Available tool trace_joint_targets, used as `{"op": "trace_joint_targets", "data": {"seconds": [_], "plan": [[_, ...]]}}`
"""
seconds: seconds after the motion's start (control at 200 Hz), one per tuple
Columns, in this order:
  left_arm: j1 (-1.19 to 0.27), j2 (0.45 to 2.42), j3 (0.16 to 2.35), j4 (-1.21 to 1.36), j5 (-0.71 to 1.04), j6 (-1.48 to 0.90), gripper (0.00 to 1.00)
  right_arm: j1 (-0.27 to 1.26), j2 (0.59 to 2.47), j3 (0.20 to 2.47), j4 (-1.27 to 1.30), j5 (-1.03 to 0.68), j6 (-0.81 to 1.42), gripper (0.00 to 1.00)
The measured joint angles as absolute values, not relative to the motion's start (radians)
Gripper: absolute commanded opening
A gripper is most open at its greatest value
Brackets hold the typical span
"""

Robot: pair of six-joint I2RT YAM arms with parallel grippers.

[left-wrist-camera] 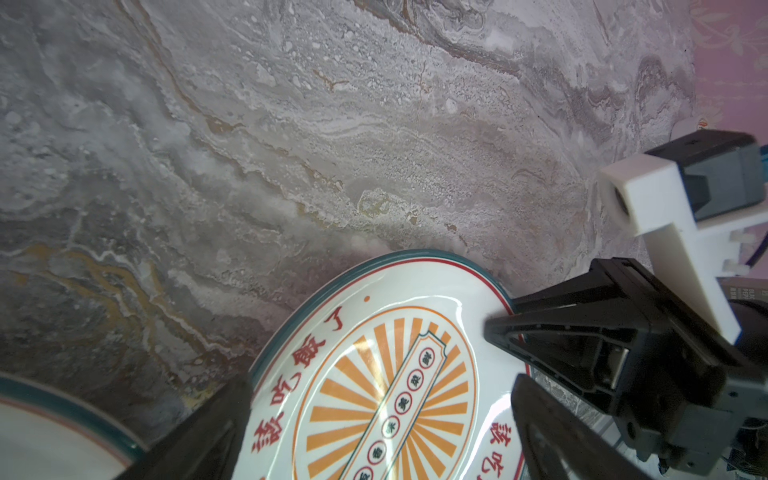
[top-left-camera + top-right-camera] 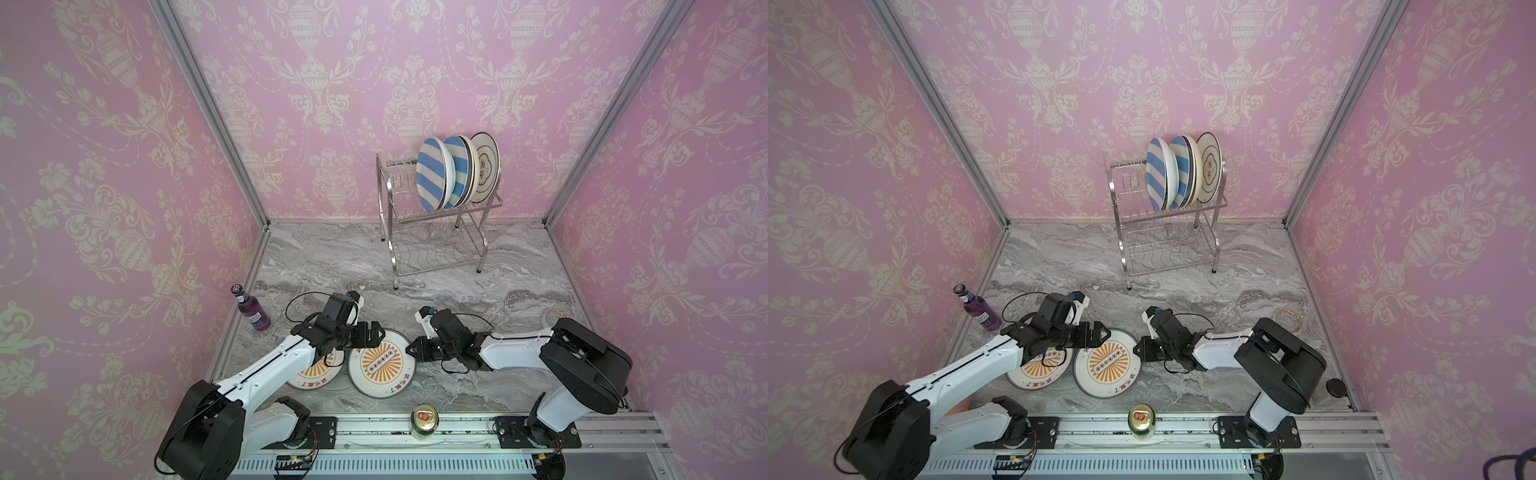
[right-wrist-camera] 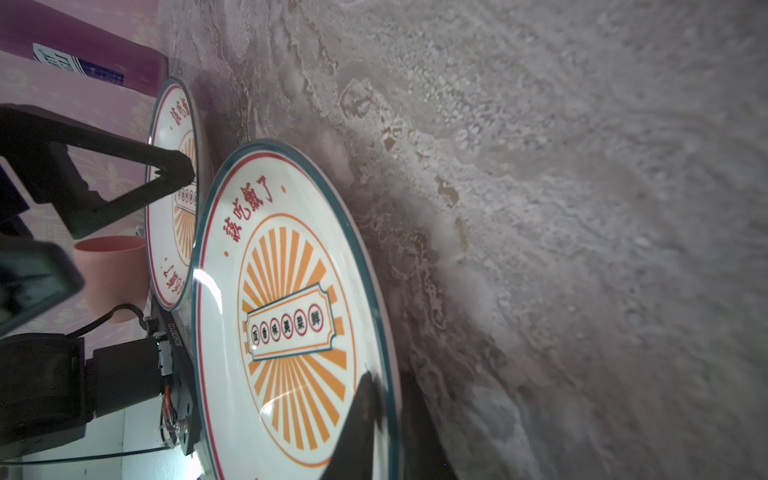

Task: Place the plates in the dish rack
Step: 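Lift the sunburst plate upright with the right gripper while the left gripper withdraws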

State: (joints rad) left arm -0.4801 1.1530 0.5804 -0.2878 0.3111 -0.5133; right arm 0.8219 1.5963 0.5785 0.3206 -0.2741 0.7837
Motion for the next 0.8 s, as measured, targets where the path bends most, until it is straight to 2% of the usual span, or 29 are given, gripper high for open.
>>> {"op": "trace_joint_targets", "data": {"seconds": [0.16, 0.53, 0.801], "plan": [[-0.48, 1.145, 0.623, -0.298, 0.305, -0.513, 0.99, 0.822, 1.491, 0.58, 0.202, -0.2, 0.782, 0.0], [-0.48, 1.166, 0.784, -0.3, 0.272, -0.467, 0.99, 0.783, 1.159, 0.699, -0.344, 0.101, 0.672, 0.0], [-0.478, 1.259, 0.904, -0.259, 0.27, -0.436, 0.99, 0.736, 1.045, 0.949, -0.724, 0.285, 0.53, 0.0]]}}
